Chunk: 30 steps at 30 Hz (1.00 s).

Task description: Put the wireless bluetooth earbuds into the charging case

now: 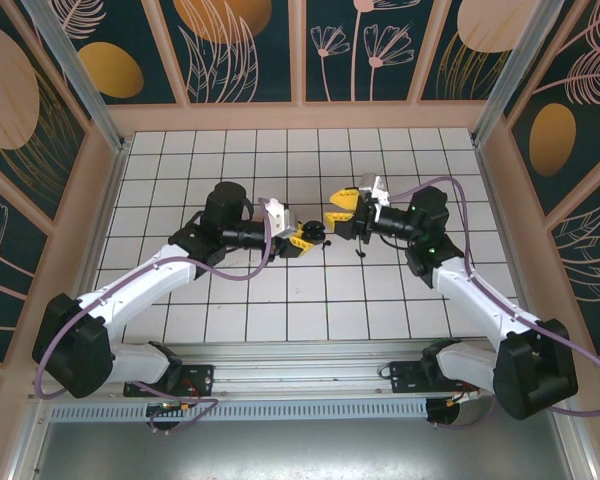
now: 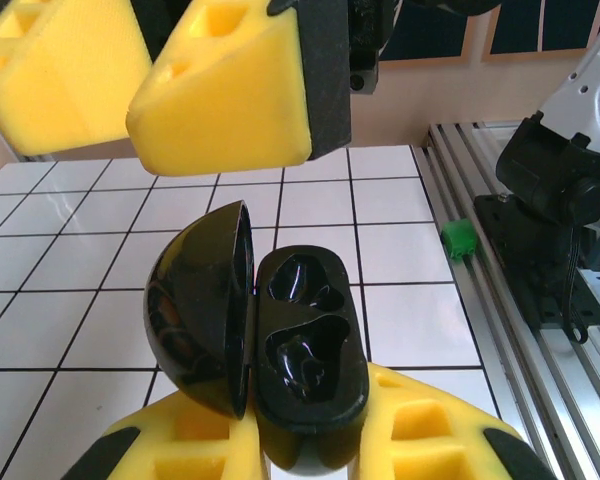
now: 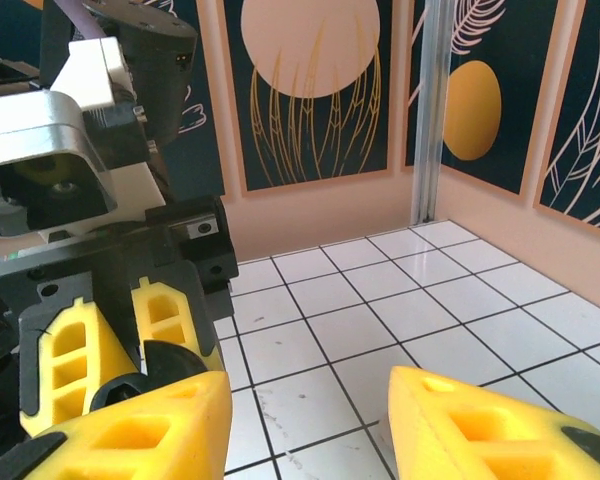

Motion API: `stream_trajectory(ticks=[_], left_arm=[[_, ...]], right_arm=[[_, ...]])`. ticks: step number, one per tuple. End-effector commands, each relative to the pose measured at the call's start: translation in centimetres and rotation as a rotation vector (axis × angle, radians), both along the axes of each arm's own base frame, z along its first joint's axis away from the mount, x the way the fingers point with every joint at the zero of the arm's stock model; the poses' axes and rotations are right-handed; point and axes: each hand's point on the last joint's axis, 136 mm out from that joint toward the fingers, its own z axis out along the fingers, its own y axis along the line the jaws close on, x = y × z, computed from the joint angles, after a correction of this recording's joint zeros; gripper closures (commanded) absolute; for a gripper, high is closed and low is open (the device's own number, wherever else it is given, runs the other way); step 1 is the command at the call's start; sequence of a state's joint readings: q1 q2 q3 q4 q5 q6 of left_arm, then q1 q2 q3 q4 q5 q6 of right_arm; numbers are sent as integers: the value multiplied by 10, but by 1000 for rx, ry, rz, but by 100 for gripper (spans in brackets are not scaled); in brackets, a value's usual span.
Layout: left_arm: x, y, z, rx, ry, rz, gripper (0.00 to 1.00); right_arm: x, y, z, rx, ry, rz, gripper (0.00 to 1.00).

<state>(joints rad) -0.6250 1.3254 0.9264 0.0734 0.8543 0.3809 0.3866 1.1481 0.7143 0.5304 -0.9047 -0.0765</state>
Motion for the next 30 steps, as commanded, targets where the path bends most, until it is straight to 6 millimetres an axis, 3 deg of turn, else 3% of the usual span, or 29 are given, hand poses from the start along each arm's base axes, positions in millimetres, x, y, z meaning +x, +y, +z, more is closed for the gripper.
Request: stream_trajectory(ticks=[1,7,13,21,30], left_arm=[[3,-5,-5,-28,7,8,87],[16,-7,-30,-21,67,73,88],[25,-3,-63,24,143,156,88],[30,1,-80,51,197,211,89],[31,13,-97,29,271,317,89]], right_arm=[[1,-5,14,-8,-37,-26,54],[13,-18,2,-106,111,-141,54],[34,-41,-45,-272,402,-339,55],[49,-68,-124,-470,781,-551,57],[83,-85,-177,-572,1048,-787,58]])
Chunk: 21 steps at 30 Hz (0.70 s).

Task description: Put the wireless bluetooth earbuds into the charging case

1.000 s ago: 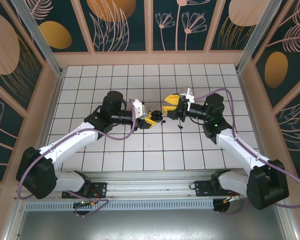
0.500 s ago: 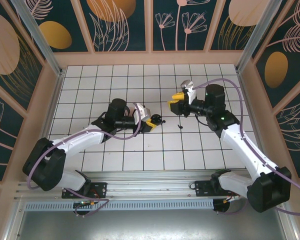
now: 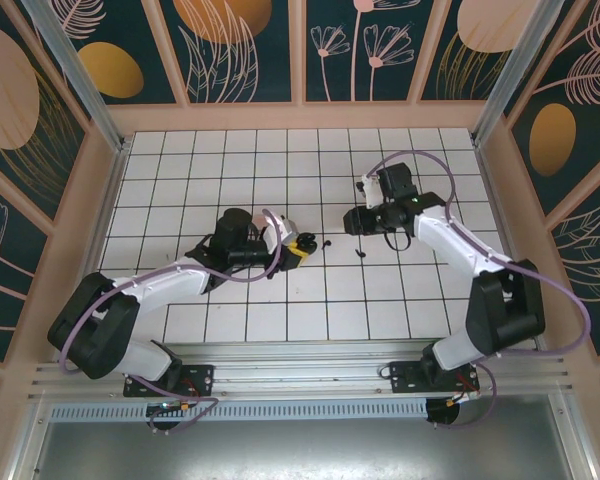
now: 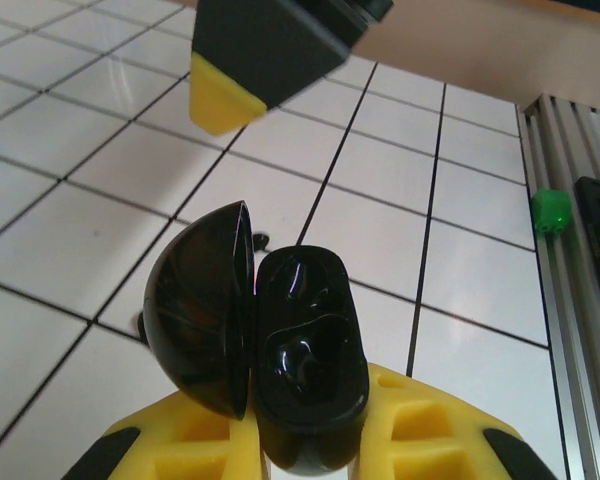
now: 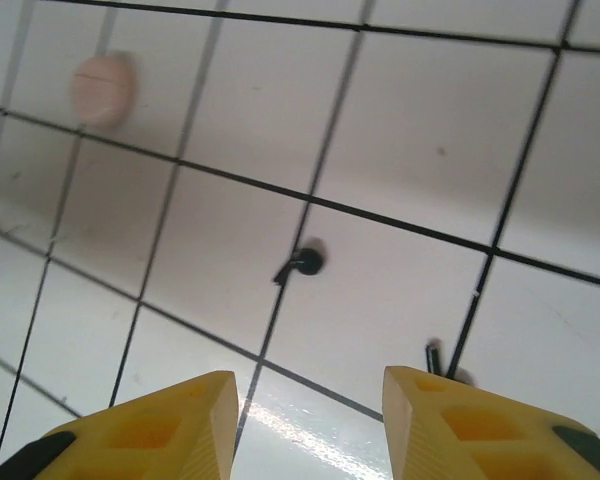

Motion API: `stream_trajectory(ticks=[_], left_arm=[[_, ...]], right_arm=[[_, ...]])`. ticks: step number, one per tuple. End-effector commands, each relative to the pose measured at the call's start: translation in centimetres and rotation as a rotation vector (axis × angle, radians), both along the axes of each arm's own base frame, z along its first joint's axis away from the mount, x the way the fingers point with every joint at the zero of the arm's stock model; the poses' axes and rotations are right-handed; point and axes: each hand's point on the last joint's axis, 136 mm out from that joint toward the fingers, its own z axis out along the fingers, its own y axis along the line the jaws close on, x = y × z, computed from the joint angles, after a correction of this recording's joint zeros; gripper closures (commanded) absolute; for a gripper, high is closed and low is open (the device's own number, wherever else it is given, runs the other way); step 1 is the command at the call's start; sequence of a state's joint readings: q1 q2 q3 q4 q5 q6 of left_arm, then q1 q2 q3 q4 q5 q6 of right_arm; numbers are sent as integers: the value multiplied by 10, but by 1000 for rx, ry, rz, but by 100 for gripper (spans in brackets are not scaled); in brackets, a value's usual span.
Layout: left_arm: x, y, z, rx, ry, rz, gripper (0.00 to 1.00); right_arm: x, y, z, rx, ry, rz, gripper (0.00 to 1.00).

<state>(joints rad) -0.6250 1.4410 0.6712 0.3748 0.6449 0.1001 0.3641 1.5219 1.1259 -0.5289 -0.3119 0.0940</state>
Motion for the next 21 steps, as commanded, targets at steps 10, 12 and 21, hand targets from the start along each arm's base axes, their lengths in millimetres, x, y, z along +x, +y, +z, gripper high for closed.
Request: stream_trajectory(ticks=[10,12,21], left_arm=[[5,12,-8,-44,68,147,90],[4,15,-12,-54,85,169,90],[2,30,-29,-51,140,249,90]], right_arm=[[15,15,-29,-17,218,-207,59],[16,19,-34,-37,234,-216,59],[19,38,-59,-130,292,-208,60]])
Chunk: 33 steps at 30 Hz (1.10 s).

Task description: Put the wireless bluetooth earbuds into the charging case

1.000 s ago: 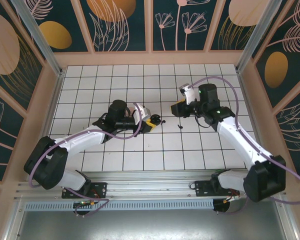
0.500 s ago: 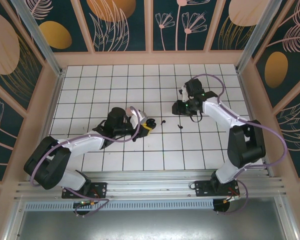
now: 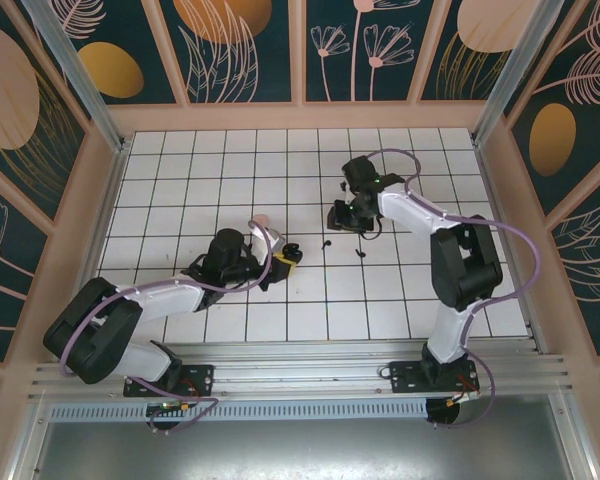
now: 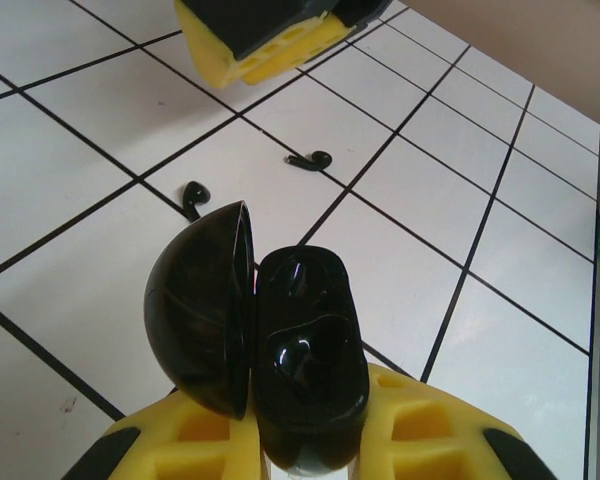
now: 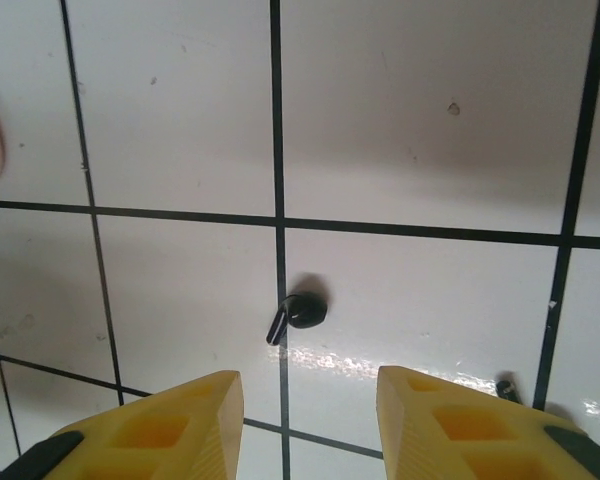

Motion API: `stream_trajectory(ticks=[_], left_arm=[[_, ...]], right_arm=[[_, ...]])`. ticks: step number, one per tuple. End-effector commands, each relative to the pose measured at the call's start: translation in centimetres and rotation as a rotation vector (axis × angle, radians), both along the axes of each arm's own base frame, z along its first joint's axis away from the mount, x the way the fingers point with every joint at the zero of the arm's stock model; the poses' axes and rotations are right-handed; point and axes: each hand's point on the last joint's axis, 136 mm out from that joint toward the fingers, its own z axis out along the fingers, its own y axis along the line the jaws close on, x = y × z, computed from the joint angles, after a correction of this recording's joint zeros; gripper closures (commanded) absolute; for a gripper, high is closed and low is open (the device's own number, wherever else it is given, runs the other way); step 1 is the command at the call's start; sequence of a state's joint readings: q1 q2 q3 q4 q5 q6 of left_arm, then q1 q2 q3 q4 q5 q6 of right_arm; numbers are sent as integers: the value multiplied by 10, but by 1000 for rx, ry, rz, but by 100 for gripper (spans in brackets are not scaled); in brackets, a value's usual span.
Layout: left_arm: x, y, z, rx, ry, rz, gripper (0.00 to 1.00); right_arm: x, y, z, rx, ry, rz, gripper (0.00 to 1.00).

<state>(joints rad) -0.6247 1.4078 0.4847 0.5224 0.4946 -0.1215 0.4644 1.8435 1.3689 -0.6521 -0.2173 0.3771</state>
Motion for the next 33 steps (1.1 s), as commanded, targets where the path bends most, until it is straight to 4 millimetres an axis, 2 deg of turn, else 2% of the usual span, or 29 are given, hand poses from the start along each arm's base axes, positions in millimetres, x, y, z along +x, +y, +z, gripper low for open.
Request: stream_trajectory(ticks=[1,11,18,29,32,33], left_arm=[[5,3,11,-44,-19,39,90],[11,18,12,-72,-9,95,90],[14,27,17,-76,-22,121,90],[14,32,23,-72,-44,139,89],[14,32,25,-75,-46,141,89],[14,32,24,-74,-44,140,89]], right_arm=[[-3,4,-8,-61,35,-8,60],[-3,22,-33,-100,83,30,63],[-1,20,-49,-151,105,40,65],[3,30,-60,-121,121,51,67],[8,36,-57,-92,108,56,67],[6,45,-55,-86,97,73,67]])
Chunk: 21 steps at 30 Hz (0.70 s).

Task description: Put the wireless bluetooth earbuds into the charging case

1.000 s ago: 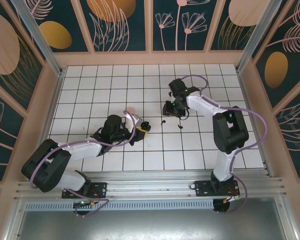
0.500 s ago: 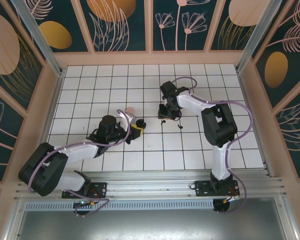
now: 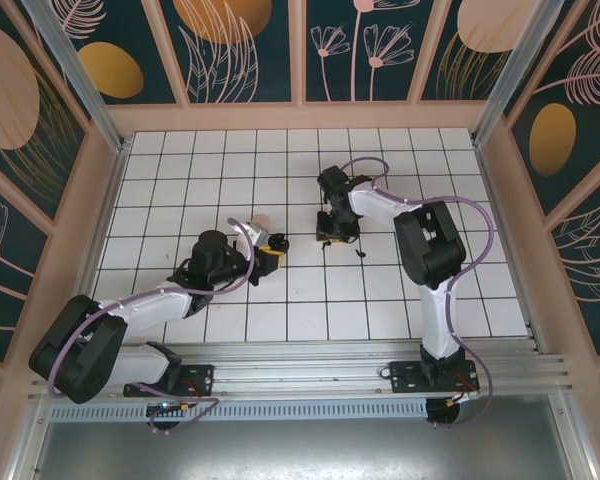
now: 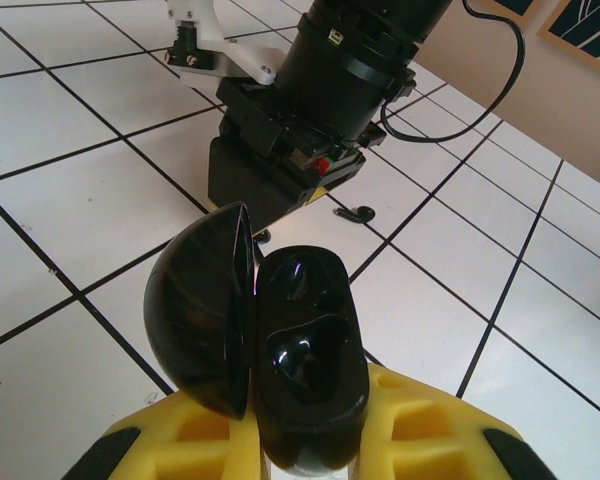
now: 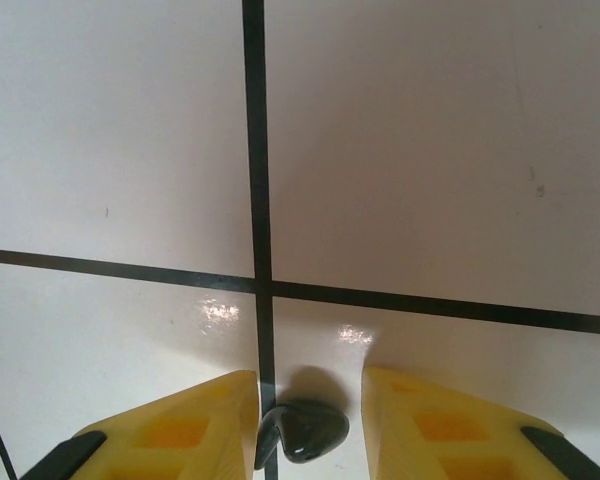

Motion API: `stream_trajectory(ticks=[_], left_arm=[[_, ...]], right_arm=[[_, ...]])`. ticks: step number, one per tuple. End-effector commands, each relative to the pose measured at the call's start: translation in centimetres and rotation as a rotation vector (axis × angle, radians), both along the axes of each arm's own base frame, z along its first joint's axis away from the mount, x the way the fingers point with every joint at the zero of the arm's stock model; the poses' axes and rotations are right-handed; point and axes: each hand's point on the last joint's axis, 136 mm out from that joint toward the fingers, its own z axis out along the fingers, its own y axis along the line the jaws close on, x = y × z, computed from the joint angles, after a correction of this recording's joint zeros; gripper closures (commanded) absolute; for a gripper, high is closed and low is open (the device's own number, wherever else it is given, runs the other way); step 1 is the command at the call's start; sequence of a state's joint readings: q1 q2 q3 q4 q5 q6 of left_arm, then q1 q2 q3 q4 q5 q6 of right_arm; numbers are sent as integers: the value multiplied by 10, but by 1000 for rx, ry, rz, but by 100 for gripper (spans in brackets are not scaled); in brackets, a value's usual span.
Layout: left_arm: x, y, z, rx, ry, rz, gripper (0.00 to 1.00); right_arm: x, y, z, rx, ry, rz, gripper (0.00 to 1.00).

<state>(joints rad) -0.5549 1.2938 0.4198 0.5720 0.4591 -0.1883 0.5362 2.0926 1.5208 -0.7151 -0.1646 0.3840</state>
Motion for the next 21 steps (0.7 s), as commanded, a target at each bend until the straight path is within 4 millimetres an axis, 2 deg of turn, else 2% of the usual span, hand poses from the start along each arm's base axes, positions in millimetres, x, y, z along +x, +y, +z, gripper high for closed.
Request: stream_trajectory(ticks=[1,7,11,16,21], left_arm=[[1,4,3,-4,-12,13,89],[0,6,3,-2,-15,22,89],[0,6,5,-3,-17,20,89],[0,4,5,-2,-14,12,89],[1,2,5,2,-12,0,89]], right_arm=[[6,21,8,42,-28,23,67],[17,29,28,76,-91,18,67],[20,16,40,12,-108,-7,67],[-1,0,36,-43,-33,-55,66],[-14,-3,27,-28,-6,-76,66]])
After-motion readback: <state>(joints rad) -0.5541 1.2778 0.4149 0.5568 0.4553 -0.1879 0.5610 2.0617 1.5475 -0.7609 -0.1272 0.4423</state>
